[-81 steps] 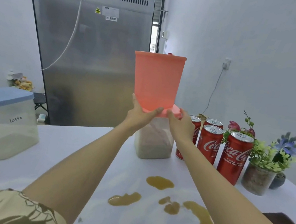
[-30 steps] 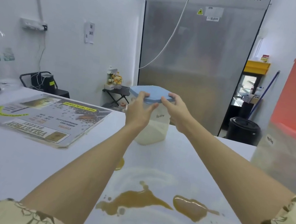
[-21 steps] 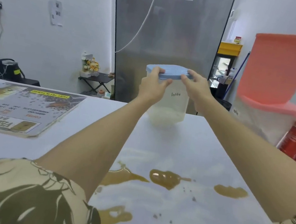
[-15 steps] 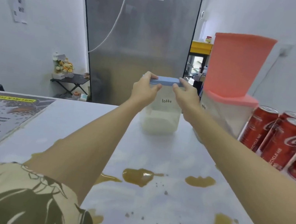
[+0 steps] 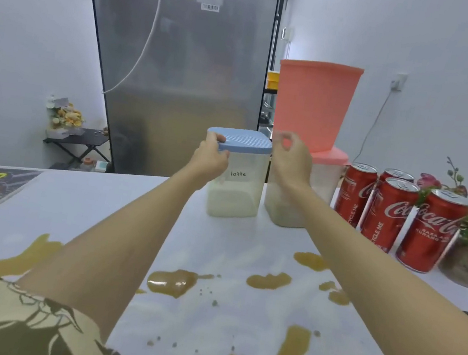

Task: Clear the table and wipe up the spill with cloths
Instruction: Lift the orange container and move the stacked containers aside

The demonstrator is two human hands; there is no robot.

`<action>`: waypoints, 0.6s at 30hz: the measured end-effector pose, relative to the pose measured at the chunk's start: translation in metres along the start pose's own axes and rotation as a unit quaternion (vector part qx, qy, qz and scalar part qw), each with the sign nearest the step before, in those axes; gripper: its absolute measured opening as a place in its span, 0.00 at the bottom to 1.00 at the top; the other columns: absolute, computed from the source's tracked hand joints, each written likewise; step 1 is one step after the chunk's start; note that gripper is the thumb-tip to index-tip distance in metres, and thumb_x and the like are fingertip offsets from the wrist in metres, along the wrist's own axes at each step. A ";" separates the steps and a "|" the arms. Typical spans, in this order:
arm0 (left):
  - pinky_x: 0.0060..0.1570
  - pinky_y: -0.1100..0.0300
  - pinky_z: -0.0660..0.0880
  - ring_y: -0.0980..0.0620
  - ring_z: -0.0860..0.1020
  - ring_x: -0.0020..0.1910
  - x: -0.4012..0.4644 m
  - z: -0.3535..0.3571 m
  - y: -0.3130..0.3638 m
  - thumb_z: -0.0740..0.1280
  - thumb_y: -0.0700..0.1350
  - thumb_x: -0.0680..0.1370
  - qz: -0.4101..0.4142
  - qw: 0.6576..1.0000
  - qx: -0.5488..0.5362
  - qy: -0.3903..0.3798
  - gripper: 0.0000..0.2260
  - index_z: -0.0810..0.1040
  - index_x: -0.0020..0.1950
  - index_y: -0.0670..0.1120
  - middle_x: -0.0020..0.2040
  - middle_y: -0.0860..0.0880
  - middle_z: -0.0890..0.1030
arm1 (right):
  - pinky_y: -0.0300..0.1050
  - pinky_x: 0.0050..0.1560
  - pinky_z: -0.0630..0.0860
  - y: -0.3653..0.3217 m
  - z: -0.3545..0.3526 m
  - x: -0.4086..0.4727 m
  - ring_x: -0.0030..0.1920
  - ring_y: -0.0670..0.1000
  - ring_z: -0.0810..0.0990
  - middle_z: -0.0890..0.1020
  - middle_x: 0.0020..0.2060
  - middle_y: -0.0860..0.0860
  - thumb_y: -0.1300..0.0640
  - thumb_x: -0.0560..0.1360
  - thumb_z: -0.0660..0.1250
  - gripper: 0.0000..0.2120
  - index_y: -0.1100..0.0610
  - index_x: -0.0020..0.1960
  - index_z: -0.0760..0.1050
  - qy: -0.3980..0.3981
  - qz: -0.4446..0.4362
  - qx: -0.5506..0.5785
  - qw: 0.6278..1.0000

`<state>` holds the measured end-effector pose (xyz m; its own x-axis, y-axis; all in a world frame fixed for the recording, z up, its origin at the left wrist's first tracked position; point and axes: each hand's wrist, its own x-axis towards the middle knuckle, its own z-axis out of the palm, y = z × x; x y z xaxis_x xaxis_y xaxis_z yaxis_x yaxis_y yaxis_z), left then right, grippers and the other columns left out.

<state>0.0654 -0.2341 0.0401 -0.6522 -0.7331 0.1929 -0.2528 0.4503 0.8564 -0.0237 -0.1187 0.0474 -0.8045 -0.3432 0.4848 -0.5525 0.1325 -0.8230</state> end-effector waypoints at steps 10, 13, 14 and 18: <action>0.71 0.45 0.53 0.36 0.53 0.72 0.011 0.036 0.063 0.63 0.55 0.74 0.044 0.983 0.153 0.090 0.33 0.53 0.75 0.47 0.72 0.40 0.60 | 0.43 0.63 0.64 0.019 -0.069 0.040 0.68 0.55 0.67 0.66 0.69 0.58 0.49 0.77 0.64 0.30 0.63 0.72 0.58 0.098 0.021 0.050 0.994; 0.71 0.45 0.55 0.38 0.55 0.73 0.017 0.058 0.083 0.64 0.59 0.74 0.100 0.978 0.176 0.058 0.38 0.50 0.76 0.45 0.72 0.41 0.62 | 0.46 0.71 0.58 0.024 -0.076 0.052 0.75 0.53 0.57 0.55 0.76 0.55 0.43 0.77 0.62 0.40 0.60 0.77 0.45 0.022 0.041 0.082 0.996; 0.71 0.45 0.56 0.39 0.55 0.73 0.018 0.064 0.087 0.64 0.59 0.74 0.107 0.979 0.172 0.041 0.39 0.49 0.77 0.45 0.72 0.41 0.63 | 0.47 0.72 0.56 0.025 -0.076 0.056 0.75 0.53 0.55 0.53 0.77 0.54 0.42 0.77 0.62 0.41 0.59 0.77 0.43 -0.002 0.047 0.091 0.995; 0.69 0.46 0.61 0.40 0.60 0.72 0.026 0.086 0.098 0.61 0.57 0.78 0.091 0.986 0.135 -0.019 0.41 0.37 0.77 0.44 0.73 0.39 0.62 | 0.44 0.66 0.65 0.032 -0.073 0.078 0.71 0.53 0.66 0.67 0.70 0.53 0.46 0.76 0.66 0.34 0.59 0.74 0.56 -0.048 0.053 0.134 0.988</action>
<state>-0.0375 -0.1652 0.0880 -0.7292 -0.6100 0.3100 -0.3061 0.6959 0.6496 -0.1197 -0.0731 0.0803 -0.8238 -0.4281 0.3717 -0.3777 -0.0744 -0.9229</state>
